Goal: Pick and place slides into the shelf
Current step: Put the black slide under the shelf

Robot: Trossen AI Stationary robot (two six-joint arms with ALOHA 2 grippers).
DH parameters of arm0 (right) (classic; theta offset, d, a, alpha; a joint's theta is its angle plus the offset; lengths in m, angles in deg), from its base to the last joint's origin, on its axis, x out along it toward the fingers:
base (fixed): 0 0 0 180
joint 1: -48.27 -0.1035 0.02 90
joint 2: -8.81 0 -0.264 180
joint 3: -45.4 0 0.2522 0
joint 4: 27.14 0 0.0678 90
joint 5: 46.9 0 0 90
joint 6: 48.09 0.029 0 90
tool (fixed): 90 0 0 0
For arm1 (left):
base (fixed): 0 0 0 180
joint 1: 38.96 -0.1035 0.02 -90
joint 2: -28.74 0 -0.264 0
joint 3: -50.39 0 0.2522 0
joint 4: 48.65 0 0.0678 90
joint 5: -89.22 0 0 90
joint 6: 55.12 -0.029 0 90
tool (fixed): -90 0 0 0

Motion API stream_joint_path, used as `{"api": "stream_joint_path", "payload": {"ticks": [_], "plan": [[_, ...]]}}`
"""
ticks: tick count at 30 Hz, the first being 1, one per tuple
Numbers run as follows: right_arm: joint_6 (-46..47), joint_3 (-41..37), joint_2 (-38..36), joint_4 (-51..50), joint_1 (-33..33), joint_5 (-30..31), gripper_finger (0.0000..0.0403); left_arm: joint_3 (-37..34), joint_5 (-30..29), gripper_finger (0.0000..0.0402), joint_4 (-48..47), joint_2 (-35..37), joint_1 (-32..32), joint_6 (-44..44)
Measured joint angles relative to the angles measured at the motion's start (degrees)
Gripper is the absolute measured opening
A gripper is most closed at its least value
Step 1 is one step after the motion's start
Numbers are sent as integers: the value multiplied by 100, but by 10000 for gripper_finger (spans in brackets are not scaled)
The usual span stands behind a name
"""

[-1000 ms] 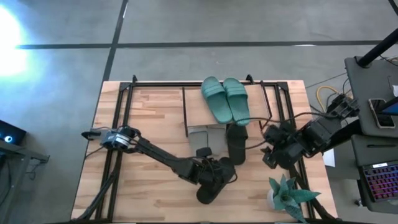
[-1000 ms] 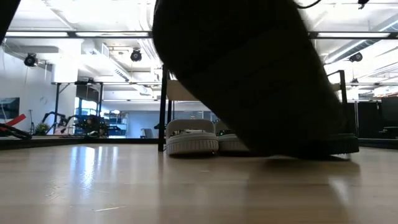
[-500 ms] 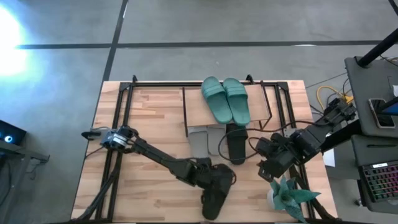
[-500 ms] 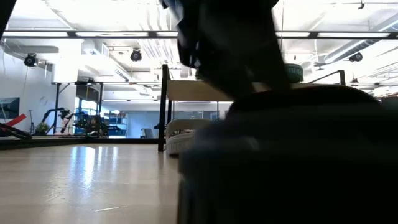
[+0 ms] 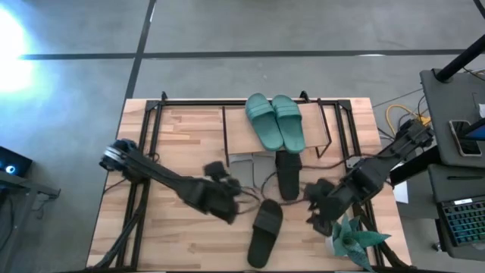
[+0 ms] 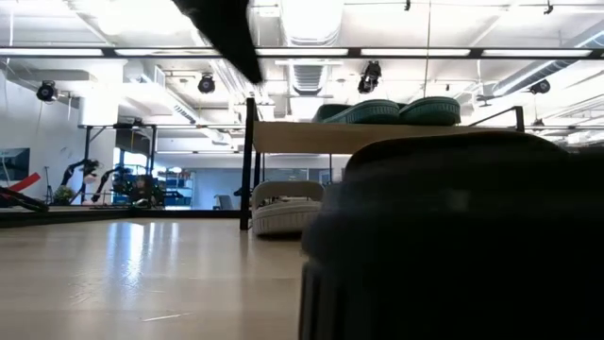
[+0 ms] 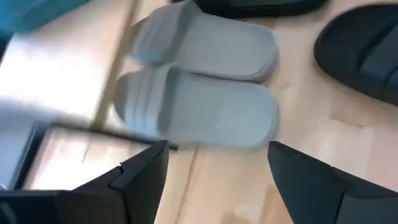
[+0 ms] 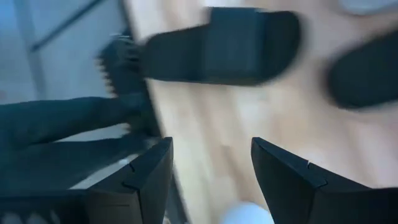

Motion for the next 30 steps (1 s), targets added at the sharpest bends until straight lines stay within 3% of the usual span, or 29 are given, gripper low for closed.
{"api": "stream_joint_path", "payload": {"ticks": [6,10,13,20,25,30], "plan": [[-25,-1324,-9,2073,425,-721,208,-1158,-3,260,324,1082,829,1261],[361,-2401,1,3840,966,-1307,208,-1655,-74,260,700,1334,1312,2340],[522,-3085,9,4973,1411,-1704,208,-1831,-34,260,865,1392,1561,2515],[314,-3649,11,5257,1918,-2071,208,-2074,-36,260,913,1386,1630,2514],[-306,-3040,13,4781,1296,-1024,204,-2359,-53,261,860,1383,1630,2476],[-1308,-1769,414,2434,604,887,189,-2767,-53,261,862,1377,1630,2476]]}}
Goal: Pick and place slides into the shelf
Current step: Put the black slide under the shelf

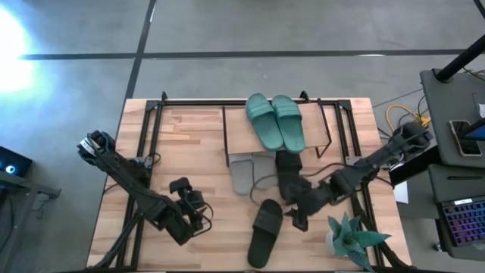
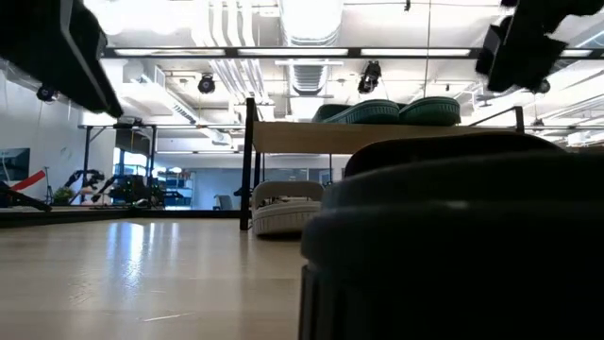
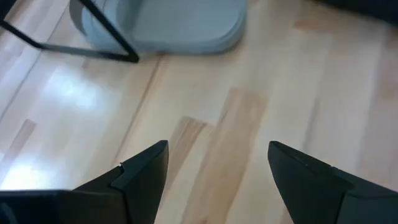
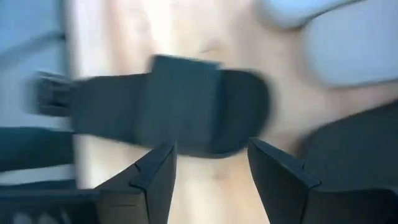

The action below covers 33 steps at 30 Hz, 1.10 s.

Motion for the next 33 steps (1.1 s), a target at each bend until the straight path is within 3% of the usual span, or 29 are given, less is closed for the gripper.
{"api": "stream_joint_path", "payload": {"ticks": [4,13,18,23,28,33], "plan": [[-83,936,629,-1411,-212,809,187,-285,48,261,-2,-2,-39,37],[211,2996,2472,-2248,-297,860,187,-721,146,261,-20,-2,-52,-9],[1226,4281,3223,-3813,-372,1106,187,-1120,-488,261,-194,-2,-7,-285],[2005,5198,3646,-4238,-516,1245,187,-1595,-980,261,-254,120,111,-191],[2690,6065,3897,-4178,-573,1516,187,-1735,-1262,260,-154,924,566,-85],[2495,6577,4087,-4195,-535,1639,187,-2099,-699,260,1322,2577,899,-1564]]}}
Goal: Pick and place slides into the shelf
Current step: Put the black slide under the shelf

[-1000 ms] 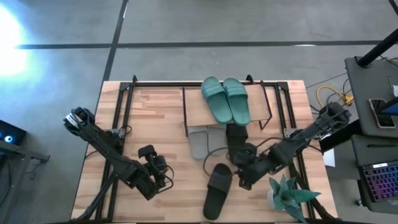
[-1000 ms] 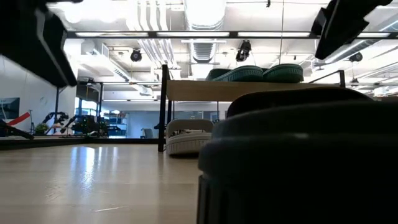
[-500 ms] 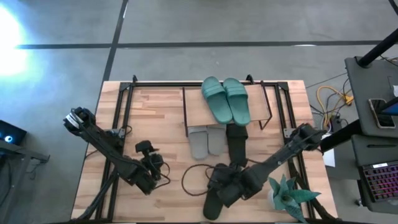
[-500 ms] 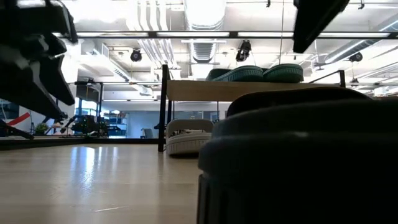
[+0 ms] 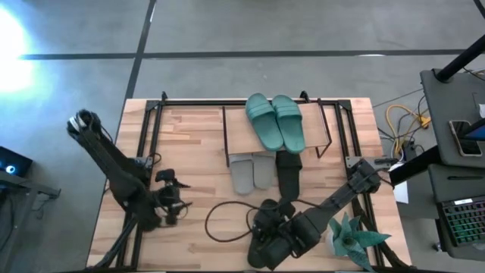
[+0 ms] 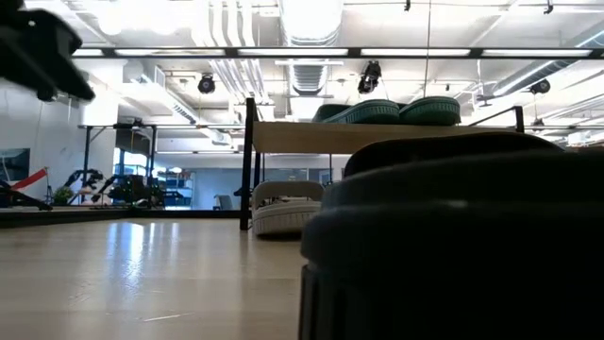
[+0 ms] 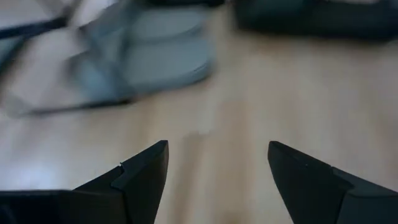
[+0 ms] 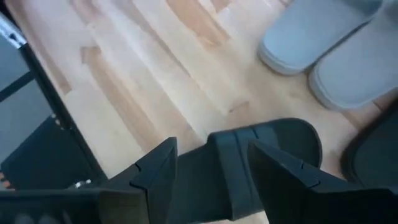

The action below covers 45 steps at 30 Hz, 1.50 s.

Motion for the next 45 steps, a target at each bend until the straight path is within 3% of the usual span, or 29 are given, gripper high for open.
{"api": "stream_joint_path", "payload": {"ticks": [3,6,10,15,19,24,28,37,45], "plan": [[-207,90,51,-6,80,-5,186,-512,558,260,1145,1052,-174,-906],[-337,107,82,-2,166,6,186,-1034,568,260,1730,1951,-470,-1370],[-486,-28,82,52,170,11,186,-1682,605,260,1780,2988,-839,-1452],[-389,-168,83,52,73,5,186,-2553,1607,260,1722,3984,-1050,-1559],[-326,-222,125,66,-91,-28,186,-3031,1890,260,1716,4895,-1061,-1549],[-677,-147,412,109,-255,-679,186,-3284,2184,255,1731,5801,-1061,-1638],[-972,1,737,56,-321,-1089,186,-3226,2215,237,1496,5950,-1063,-1847],[-210,489,1181,-838,-337,-521,186,-3233,2216,208,1502,5457,-1063,-1841],[-33,341,1219,-801,-357,-459,186,-3233,2214,207,1500,5193,-1063,-1841]]}}
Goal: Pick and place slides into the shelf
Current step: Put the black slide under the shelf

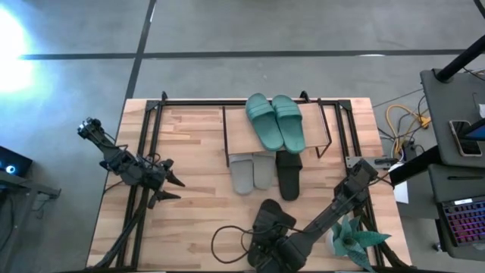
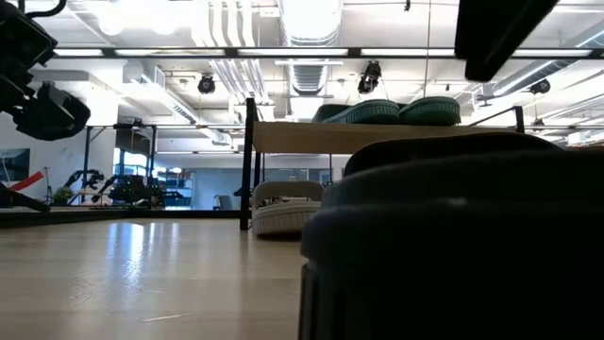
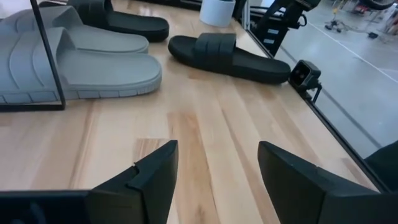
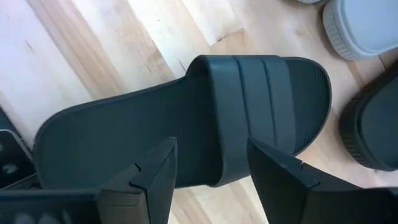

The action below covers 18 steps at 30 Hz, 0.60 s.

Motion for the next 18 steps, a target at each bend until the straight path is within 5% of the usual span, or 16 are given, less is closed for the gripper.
{"api": "stream_joint_path", "payload": {"ticks": [18], "plan": [[-1013,-735,-4,323,171,574,186,0,-2,207,-4,-36,0,-2]]}}
